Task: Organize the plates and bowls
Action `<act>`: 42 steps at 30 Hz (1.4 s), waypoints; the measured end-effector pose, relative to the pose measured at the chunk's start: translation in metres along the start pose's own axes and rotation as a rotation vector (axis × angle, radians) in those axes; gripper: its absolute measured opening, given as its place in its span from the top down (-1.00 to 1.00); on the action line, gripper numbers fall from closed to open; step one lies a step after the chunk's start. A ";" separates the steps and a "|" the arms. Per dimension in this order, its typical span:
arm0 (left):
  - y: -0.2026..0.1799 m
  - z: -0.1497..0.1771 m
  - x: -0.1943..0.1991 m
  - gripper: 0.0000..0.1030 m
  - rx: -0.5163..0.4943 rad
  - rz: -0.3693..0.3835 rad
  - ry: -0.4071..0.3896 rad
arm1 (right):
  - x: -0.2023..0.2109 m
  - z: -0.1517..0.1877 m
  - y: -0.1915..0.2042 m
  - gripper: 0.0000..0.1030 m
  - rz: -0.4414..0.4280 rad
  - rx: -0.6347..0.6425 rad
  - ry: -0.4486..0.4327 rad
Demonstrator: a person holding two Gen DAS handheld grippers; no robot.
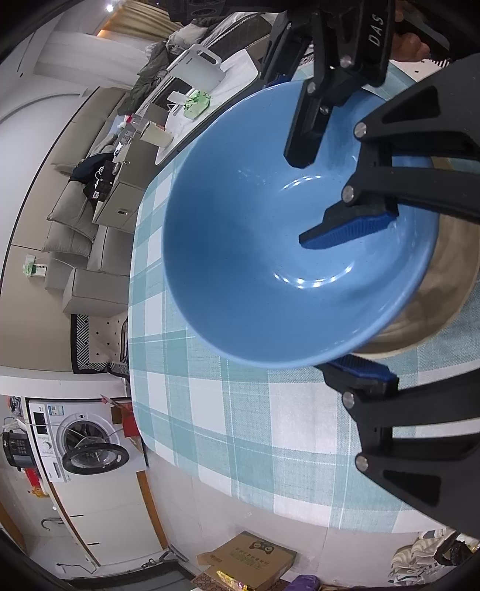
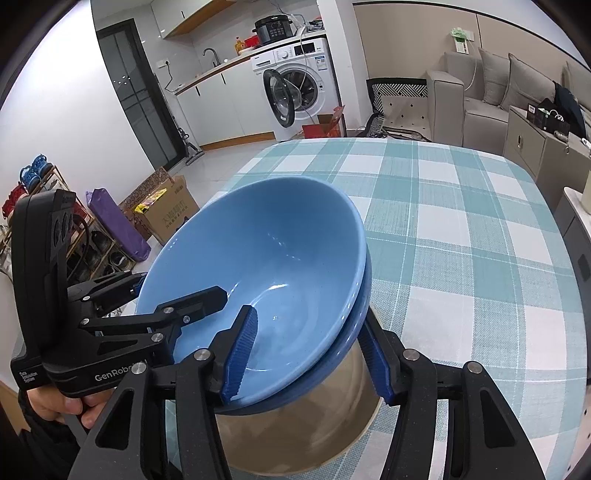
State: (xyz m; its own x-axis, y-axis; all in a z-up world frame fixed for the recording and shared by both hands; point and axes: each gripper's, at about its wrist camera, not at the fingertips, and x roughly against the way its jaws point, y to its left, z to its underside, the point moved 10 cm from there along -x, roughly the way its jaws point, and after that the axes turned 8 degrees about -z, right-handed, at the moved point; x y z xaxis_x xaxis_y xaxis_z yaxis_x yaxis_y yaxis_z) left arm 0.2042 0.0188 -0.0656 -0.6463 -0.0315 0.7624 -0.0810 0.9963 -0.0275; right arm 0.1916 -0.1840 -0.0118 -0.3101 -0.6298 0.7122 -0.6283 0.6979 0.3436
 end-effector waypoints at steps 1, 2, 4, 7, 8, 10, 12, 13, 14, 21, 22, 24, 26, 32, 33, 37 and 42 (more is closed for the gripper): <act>0.002 0.000 0.002 -0.24 -0.006 -0.011 -0.008 | 0.002 -0.001 0.000 -0.14 -0.001 0.000 -0.009; 0.004 0.000 0.003 -0.31 -0.011 -0.017 -0.013 | 0.003 -0.002 -0.002 -0.17 0.006 0.001 -0.015; 0.006 0.001 0.007 -0.34 -0.016 -0.012 -0.017 | 0.008 -0.003 -0.006 -0.30 0.013 -0.003 -0.027; 0.014 0.002 0.013 -0.69 -0.006 -0.021 -0.037 | 0.012 -0.002 -0.011 -0.49 0.015 -0.006 -0.033; 0.017 0.003 0.016 -0.72 -0.007 -0.024 -0.048 | 0.014 -0.002 -0.012 -0.56 0.015 -0.004 -0.033; 0.022 0.004 0.020 -0.76 0.002 -0.019 -0.066 | 0.017 0.000 -0.012 -0.64 0.008 0.004 -0.044; 0.027 0.006 0.025 -0.91 0.013 -0.018 -0.083 | 0.020 0.001 -0.012 -0.68 0.002 0.015 -0.054; 0.028 0.006 0.028 -0.93 0.014 -0.023 -0.097 | 0.022 0.002 -0.011 -0.80 -0.001 0.023 -0.061; 0.030 0.007 0.030 -0.96 0.012 -0.026 -0.112 | 0.024 0.003 -0.010 -0.87 0.002 0.035 -0.065; 0.036 0.011 0.049 -1.00 0.003 -0.043 -0.197 | 0.037 0.009 -0.003 -0.98 -0.009 0.100 -0.124; 0.037 0.012 0.051 -1.00 0.003 -0.044 -0.211 | 0.039 0.009 -0.003 -0.99 -0.010 0.103 -0.133; 0.038 0.014 0.056 -1.00 0.002 -0.050 -0.238 | 0.045 0.012 -0.002 -0.99 -0.014 0.112 -0.154; 0.039 0.016 0.060 -1.00 0.003 -0.055 -0.256 | 0.049 0.015 -0.002 -0.99 -0.012 0.121 -0.166; 0.041 0.025 0.068 -1.00 0.005 -0.080 -0.286 | 0.058 0.030 0.001 -0.99 0.007 0.159 -0.200; 0.041 0.027 0.069 -1.00 0.006 -0.085 -0.292 | 0.060 0.033 0.001 -0.99 0.009 0.164 -0.209; 0.041 0.037 0.071 -1.00 0.020 -0.085 -0.304 | 0.066 0.042 0.001 -0.99 0.015 0.184 -0.241; 0.040 0.049 0.073 -1.00 0.015 -0.117 -0.327 | 0.070 0.053 0.000 -0.99 -0.011 0.168 -0.267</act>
State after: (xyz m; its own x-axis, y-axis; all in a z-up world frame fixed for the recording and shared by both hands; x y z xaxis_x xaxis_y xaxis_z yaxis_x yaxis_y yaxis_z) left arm 0.1170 0.0527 -0.0427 -0.8408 -0.1720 0.5133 -0.1789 0.9832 0.0364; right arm 0.1319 -0.2458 0.0057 -0.4650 -0.7198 0.5153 -0.7347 0.6386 0.2291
